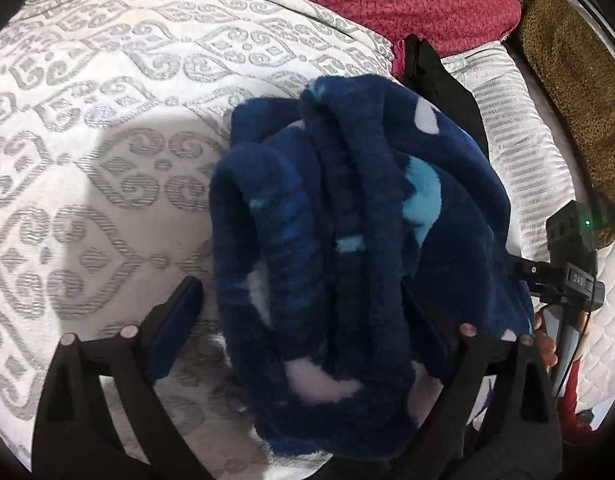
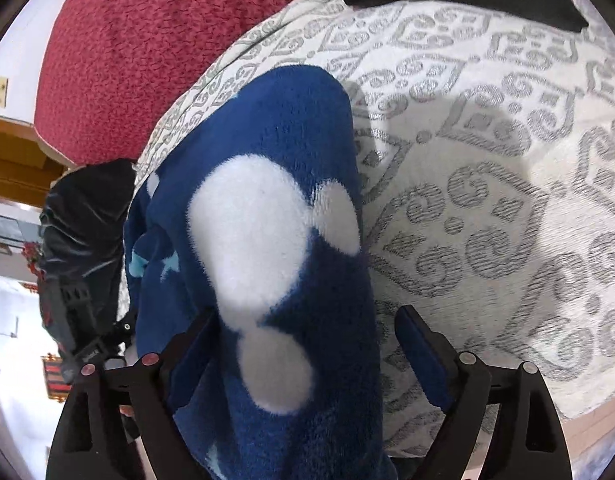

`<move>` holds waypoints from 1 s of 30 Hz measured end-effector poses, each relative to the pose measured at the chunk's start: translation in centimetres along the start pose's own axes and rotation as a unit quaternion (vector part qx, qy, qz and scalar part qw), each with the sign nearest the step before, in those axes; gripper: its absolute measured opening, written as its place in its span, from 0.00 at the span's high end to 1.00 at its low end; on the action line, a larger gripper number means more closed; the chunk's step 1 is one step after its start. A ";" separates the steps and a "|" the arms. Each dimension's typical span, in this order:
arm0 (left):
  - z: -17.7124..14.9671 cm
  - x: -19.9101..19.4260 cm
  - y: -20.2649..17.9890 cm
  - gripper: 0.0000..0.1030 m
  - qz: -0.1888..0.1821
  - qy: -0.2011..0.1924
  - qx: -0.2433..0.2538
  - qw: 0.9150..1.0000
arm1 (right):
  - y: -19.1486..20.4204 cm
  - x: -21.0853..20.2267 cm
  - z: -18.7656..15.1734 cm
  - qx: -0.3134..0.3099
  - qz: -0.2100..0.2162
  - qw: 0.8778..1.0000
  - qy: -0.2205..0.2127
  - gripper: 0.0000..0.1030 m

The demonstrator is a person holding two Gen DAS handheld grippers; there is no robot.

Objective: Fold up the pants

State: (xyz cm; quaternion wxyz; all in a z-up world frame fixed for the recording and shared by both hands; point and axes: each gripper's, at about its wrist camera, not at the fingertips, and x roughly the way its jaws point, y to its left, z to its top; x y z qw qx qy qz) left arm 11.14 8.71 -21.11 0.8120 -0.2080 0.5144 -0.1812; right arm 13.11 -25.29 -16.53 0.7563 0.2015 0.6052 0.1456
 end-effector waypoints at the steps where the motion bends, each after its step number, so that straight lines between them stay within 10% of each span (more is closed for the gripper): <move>1: -0.1 0.2 -0.1 0.04 -0.002 0.000 0.002 1.000 | 0.0 0.2 0.1 0.000 0.003 1.000 0.002 0.11; 10: 0.6 1.6 -1.1 0.03 -0.038 0.010 0.021 0.999 | 2.1 1.7 0.9 -0.038 -0.012 0.999 0.014 0.11; 14: 0.7 1.9 -0.9 0.20 -0.071 0.011 0.014 0.997 | 3.5 1.5 0.6 -0.074 -0.050 0.996 -0.003 0.13; 21: 0.4 -0.6 -2.5 0.52 -0.052 -0.028 0.060 0.996 | 5.7 0.2 -0.4 -0.126 -0.086 0.987 -0.049 0.51; 30: 1.8 -5.0 -7.7 0.53 -0.038 -0.087 0.120 0.988 | 6.2 -5.6 -0.9 -0.142 -0.070 0.979 -0.127 0.55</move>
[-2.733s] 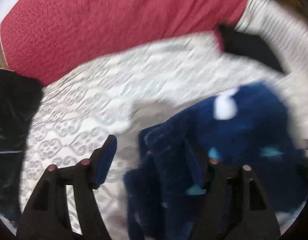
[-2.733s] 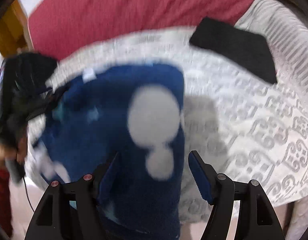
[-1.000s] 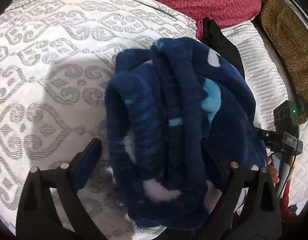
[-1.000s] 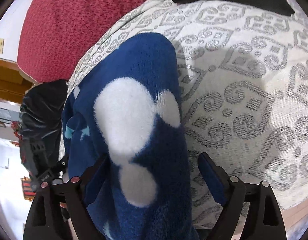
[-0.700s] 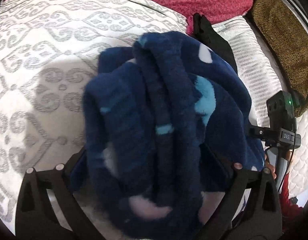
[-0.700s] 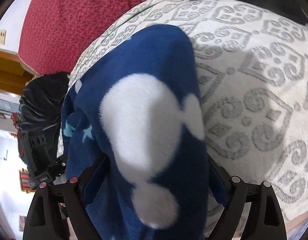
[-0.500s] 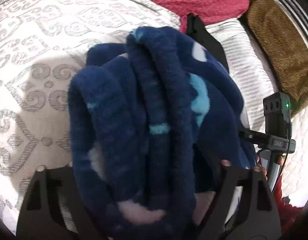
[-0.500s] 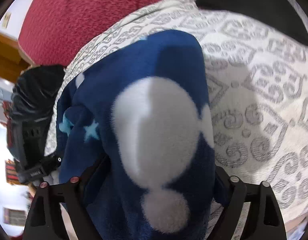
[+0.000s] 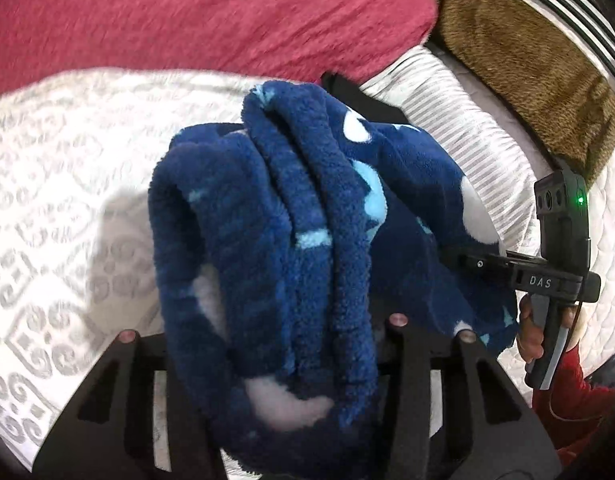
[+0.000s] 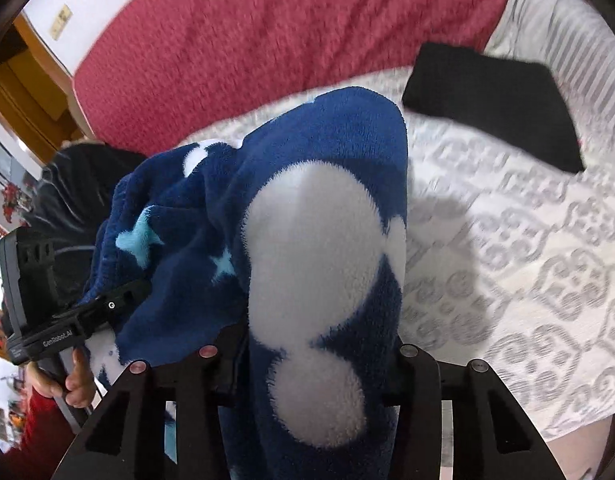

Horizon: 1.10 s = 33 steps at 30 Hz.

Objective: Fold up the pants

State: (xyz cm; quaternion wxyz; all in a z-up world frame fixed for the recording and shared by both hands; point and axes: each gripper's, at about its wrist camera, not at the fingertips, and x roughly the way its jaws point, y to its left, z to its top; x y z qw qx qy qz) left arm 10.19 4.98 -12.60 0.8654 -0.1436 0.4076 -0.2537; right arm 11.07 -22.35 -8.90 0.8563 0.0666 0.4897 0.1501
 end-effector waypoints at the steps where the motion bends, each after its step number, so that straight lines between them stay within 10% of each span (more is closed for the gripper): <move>1: 0.5 -0.1 -0.6 0.53 -0.001 -0.004 0.007 1.000 | -0.3 -1.0 0.2 0.000 0.001 1.000 -0.012 0.55; 22: 18.6 10.3 -18.6 0.53 0.010 -0.052 0.205 0.977 | -16.0 -10.3 13.7 0.076 -0.063 0.982 -0.162 0.55; 33: 26.8 23.0 -19.2 0.50 0.039 -0.035 0.224 0.973 | -24.6 -3.9 22.2 0.097 -0.071 0.978 -0.171 0.54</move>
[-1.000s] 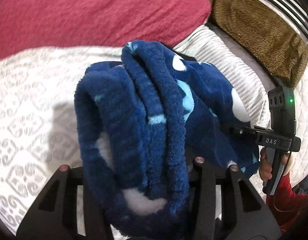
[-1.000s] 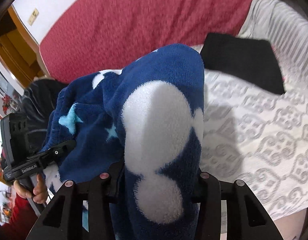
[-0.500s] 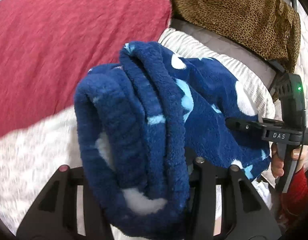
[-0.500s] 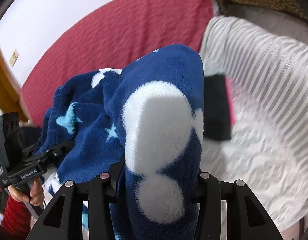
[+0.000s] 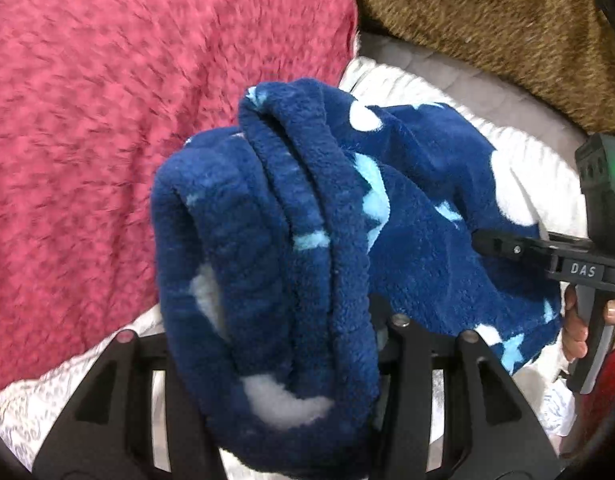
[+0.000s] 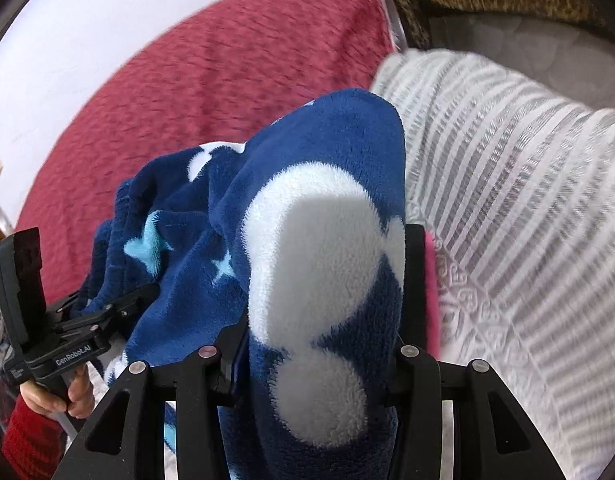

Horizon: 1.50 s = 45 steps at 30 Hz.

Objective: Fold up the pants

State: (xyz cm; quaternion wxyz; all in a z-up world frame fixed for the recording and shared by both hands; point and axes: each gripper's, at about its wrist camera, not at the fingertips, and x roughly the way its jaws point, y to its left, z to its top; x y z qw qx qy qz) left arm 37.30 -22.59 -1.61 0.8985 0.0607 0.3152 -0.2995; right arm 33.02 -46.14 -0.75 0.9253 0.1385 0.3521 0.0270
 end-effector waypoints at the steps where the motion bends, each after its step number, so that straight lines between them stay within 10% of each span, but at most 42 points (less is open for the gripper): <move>1: 0.0 1.8 0.2 0.49 0.005 0.007 -0.001 1.000 | -0.7 0.8 0.2 0.004 -0.002 1.000 0.003 0.53; 7: -4.1 12.3 2.1 0.28 0.080 0.085 -0.004 0.993 | -6.2 11.5 -2.5 0.044 -0.039 0.994 0.088 0.38; 13: -4.8 11.7 1.6 0.20 0.095 0.061 0.030 0.993 | -7.3 11.3 -4.3 0.043 -0.019 0.998 0.046 0.33; 18: -4.5 10.0 -0.3 0.21 0.132 0.050 0.058 0.988 | -5.0 9.2 -3.7 -0.007 -0.096 0.994 0.045 0.27; 36: -6.2 -14.3 -9.3 0.16 0.113 -0.052 0.020 0.992 | 6.0 -11.9 -9.4 -0.043 -0.138 0.982 -0.118 0.18; 45: -12.2 -23.3 -10.9 0.15 0.131 -0.071 -0.022 0.989 | 10.9 -20.0 -16.1 -0.052 -0.149 0.982 -0.107 0.17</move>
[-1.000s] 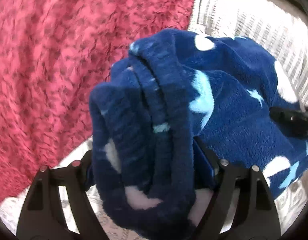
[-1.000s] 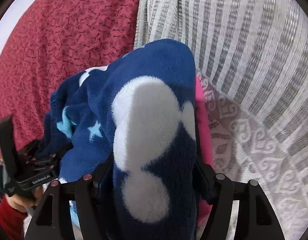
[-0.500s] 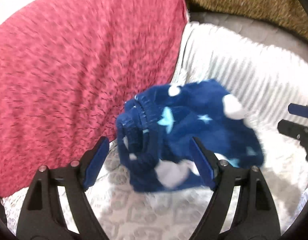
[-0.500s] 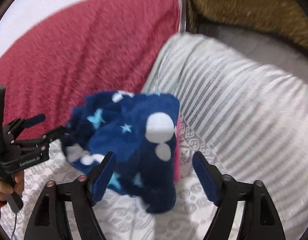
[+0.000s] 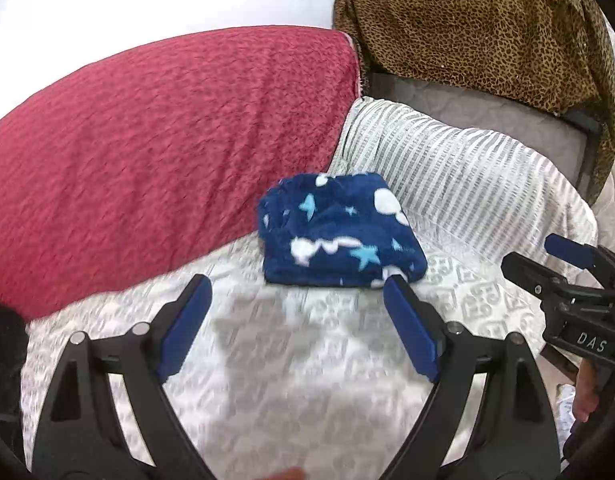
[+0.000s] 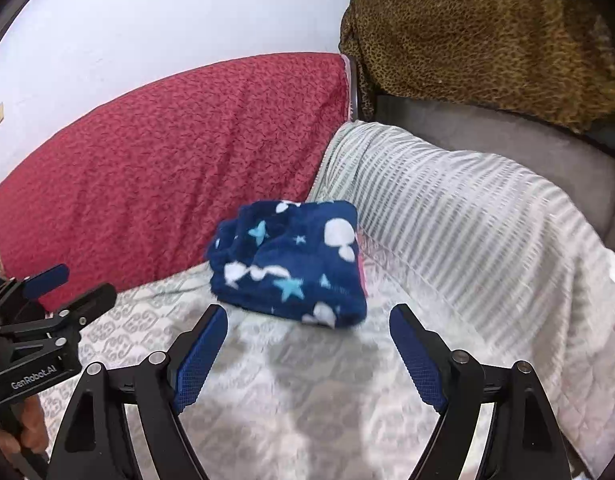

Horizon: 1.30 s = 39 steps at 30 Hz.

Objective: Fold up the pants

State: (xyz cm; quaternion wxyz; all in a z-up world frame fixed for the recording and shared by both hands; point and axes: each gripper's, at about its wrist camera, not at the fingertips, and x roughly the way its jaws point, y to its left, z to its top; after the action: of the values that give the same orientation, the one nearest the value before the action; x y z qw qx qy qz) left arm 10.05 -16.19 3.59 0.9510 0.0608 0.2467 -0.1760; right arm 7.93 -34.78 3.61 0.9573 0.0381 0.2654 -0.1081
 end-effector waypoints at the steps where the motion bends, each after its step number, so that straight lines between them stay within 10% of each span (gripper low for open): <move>1: -0.7 -1.1 0.1 0.15 0.005 0.002 -0.002 1.000 | 0.4 -1.3 -0.6 -0.005 -0.008 1.000 0.000 0.16; 18: -5.3 -10.0 0.3 0.14 0.017 -0.020 -0.008 1.000 | 4.9 -11.3 -4.3 -0.016 -0.015 1.000 -0.013 0.14; 39: -5.8 -10.6 0.3 0.12 0.024 -0.016 -0.014 0.999 | 5.5 -12.2 -4.6 -0.010 -0.009 1.000 -0.013 0.14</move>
State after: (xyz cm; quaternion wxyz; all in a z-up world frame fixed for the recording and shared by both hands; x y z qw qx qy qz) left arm -1.04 -11.48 3.72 0.9594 0.0511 0.2327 -0.1507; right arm -3.35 -26.50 6.04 0.9600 0.0248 0.2544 -0.1141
